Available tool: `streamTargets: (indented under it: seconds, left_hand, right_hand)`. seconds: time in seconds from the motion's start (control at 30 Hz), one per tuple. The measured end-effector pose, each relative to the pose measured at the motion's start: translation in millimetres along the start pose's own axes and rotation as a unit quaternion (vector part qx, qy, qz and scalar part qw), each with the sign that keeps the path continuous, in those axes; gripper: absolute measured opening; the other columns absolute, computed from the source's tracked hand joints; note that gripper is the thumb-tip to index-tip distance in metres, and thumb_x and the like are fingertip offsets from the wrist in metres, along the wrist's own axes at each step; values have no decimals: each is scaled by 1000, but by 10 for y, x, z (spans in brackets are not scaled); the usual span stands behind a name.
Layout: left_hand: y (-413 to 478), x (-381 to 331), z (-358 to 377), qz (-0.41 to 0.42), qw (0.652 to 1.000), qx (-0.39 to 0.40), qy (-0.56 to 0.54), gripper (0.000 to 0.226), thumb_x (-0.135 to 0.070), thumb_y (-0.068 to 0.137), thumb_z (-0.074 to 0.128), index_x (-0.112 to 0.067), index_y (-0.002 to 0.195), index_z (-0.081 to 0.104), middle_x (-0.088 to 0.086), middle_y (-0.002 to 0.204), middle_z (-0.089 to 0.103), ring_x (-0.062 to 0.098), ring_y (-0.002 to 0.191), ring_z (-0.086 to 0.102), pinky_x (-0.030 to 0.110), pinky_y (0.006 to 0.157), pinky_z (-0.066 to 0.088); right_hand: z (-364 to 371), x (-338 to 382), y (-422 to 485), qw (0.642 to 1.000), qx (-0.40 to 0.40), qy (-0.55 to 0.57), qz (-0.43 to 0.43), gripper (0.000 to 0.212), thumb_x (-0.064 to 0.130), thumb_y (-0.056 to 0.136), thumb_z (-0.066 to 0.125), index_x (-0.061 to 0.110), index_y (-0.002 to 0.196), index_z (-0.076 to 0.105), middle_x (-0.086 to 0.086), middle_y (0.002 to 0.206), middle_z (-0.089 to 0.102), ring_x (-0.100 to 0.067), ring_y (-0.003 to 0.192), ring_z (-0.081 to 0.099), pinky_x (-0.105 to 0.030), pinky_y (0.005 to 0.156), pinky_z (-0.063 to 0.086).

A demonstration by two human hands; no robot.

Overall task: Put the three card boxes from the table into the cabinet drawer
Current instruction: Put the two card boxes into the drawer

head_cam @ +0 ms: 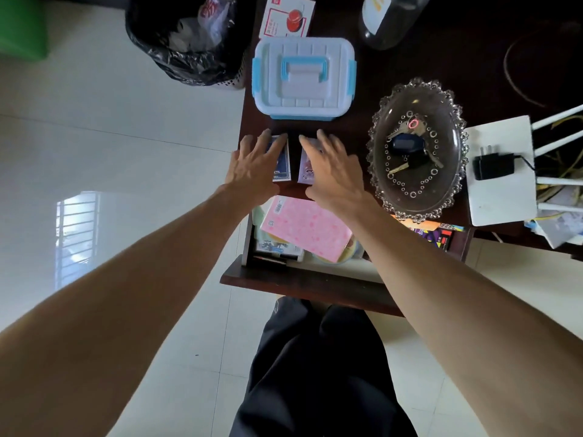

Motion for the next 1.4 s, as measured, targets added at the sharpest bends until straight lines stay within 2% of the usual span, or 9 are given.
streamTargets:
  seconds: [0.27, 0.5, 0.67, 0.83, 1.03, 1.1, 1.17, 1.23, 1.4]
  left_hand:
    - [45, 70, 2, 16, 999, -27, -25, 95, -11, 71, 78, -26, 149, 25, 4, 150, 36, 31, 131, 41, 46, 106, 40]
    - [34, 75, 69, 14, 998, -27, -56, 97, -13, 69, 82, -22, 148, 27, 6, 144, 38, 32, 127, 41, 44, 100, 48]
    - [-320, 97, 129, -27, 995, -30, -95, 103, -30, 60, 86, -19, 146, 30, 10, 137, 43, 35, 118, 46, 45, 96, 48]
    - [-993, 15, 452, -119, 963, -15, -240, 90, -38, 63, 81, -24, 138, 35, 8, 129, 48, 27, 113, 54, 41, 96, 51]
    - [-1395, -421, 1020, -196, 916, 62, -343, 75, -59, 64, 74, -29, 127, 47, -4, 107, 54, 13, 91, 56, 27, 75, 48]
    - [-1440, -589, 1213, -209, 893, 84, -390, 66, -61, 65, 73, -28, 118, 52, -6, 102, 63, 13, 87, 64, 25, 69, 50]
    - [-1478, -733, 1352, -216, 884, 86, -406, 65, -63, 63, 72, -27, 114, 54, -13, 91, 66, 5, 81, 64, 19, 60, 44]
    - [-1487, -864, 1475, -223, 885, 86, -401, 68, -62, 63, 73, -24, 117, 55, -14, 90, 65, 2, 78, 62, 18, 60, 42]
    - [-1459, -1118, 1745, -225, 879, 104, -407, 72, -60, 66, 74, -24, 125, 51, -6, 106, 64, 15, 94, 62, 27, 76, 45]
  right_hand:
    - [-61, -11, 108, 999, -35, 9, -18, 75, 17, 79, 80, 27, 147, 48, -3, 151, 50, -27, 138, 45, -48, 97, 50]
    - [27, -22, 112, 998, -38, -26, -37, 83, 10, 81, 75, 30, 153, 38, 0, 151, 45, -28, 136, 42, -47, 89, 56]
    - [64, -83, -100, 997, -1, 82, 6, 98, 20, 72, 85, 28, 155, 34, 0, 145, 50, -29, 129, 46, -44, 91, 52]
    - [331, -285, -931, 962, -23, 262, 80, 103, 34, 59, 89, 25, 148, 39, -2, 137, 55, -25, 118, 51, -35, 91, 48]
    - [952, -847, -1813, 862, -47, 446, 234, 56, 36, 61, 91, 29, 102, 54, 19, 96, 64, 8, 80, 62, -4, 57, 44]
    - [1146, -1120, -1989, 839, -50, 458, 289, 37, 36, 64, 90, 34, 88, 61, 19, 86, 69, 11, 79, 63, -6, 53, 45]
    - [1276, -1391, -2107, 833, -63, 446, 321, 25, 32, 65, 88, 30, 84, 71, 13, 82, 74, -1, 77, 68, -20, 59, 54]
    - [1362, -1659, -2177, 835, -67, 411, 360, 31, 34, 70, 87, 16, 93, 77, -1, 91, 76, -14, 83, 70, -36, 72, 61]
    - [1451, -2211, -2137, 841, -60, 328, 426, 47, 42, 78, 82, 9, 111, 74, -8, 119, 68, -23, 101, 67, -34, 82, 58]
Point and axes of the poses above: each hand's wrist, its own y-axis towards the middle knuckle, its own z-axis out of the palm, x = y × z, the point moved 7 cm from there along y, towards the middle knuckle
